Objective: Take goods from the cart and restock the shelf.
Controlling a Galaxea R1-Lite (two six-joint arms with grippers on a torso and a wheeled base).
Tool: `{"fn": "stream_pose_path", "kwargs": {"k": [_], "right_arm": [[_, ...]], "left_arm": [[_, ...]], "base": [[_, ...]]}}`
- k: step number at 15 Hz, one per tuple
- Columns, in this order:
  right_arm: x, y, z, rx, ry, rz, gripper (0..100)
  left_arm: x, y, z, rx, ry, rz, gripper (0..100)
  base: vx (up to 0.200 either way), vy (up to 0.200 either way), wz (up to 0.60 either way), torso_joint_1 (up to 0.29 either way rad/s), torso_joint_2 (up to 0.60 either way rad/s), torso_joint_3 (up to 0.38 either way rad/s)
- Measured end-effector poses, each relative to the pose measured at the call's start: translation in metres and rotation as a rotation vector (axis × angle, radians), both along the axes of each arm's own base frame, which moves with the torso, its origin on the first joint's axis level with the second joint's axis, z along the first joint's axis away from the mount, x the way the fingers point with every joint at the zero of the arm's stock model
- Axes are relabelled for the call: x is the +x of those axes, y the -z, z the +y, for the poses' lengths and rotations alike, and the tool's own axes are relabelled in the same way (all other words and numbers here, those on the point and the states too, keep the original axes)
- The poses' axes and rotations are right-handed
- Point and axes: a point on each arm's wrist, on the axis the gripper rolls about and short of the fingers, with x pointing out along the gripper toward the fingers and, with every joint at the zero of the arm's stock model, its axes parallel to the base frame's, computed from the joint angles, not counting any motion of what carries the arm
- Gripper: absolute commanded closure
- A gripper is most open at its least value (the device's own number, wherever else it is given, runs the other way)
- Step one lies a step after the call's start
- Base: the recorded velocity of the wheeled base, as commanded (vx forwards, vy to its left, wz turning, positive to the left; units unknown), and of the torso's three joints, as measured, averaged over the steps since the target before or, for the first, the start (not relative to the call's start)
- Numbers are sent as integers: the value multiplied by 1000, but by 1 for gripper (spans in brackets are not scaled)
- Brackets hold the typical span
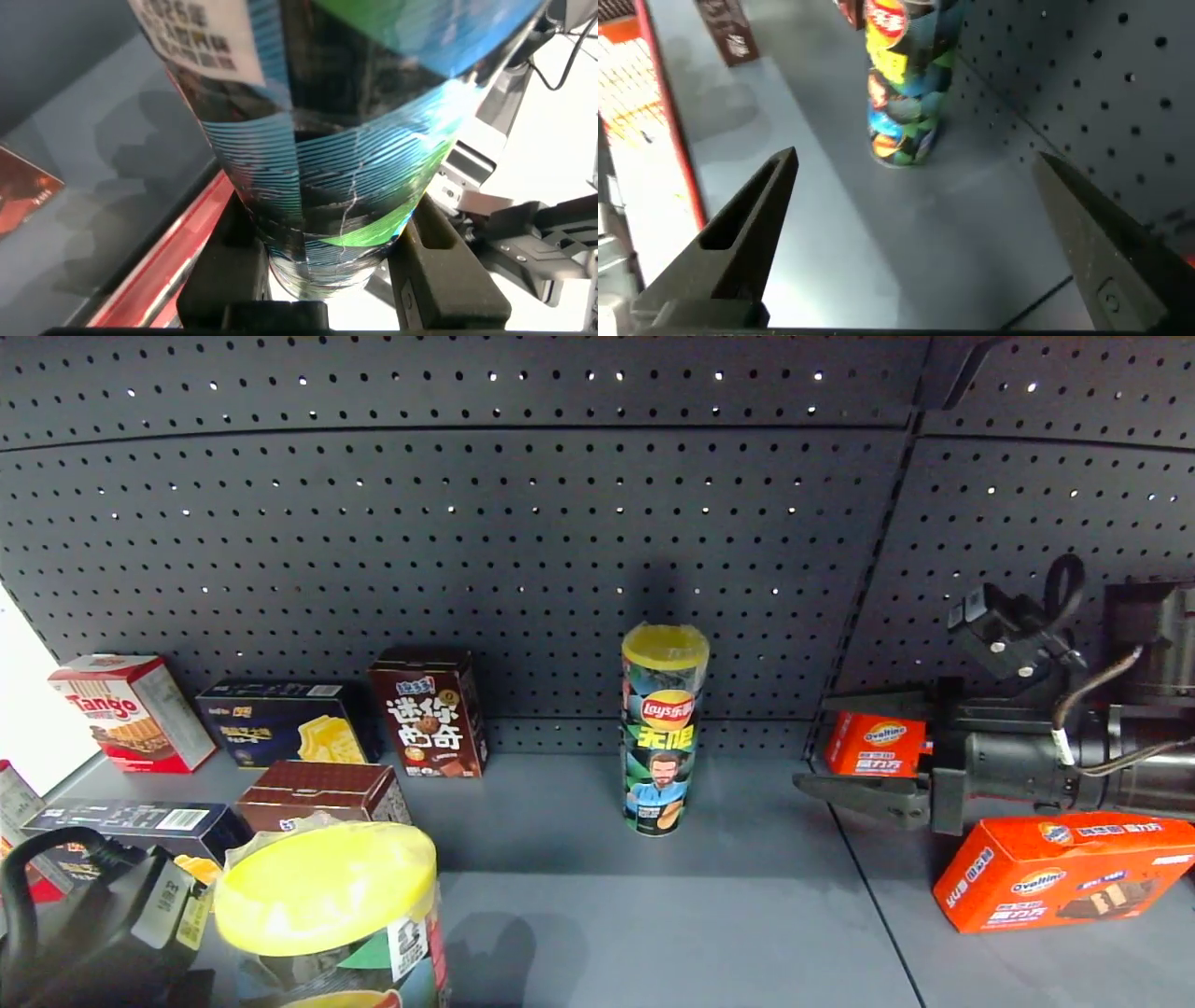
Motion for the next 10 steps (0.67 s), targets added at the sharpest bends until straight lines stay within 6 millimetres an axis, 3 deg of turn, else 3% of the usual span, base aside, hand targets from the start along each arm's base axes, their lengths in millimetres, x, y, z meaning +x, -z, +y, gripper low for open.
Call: {"fn": "stream_pose_path", "kwargs": {"k": [5,10], "right_arm": [[35,0,17,9,-88,-16,0],[55,8,45,27,-215,9,0]], "left_arm": [[-2,4,1,8,3,12,100],[-2,5,1,10,2,16,100]], "base": [[0,0,0,0,0,0],[0,0,0,0,0,0]]}}
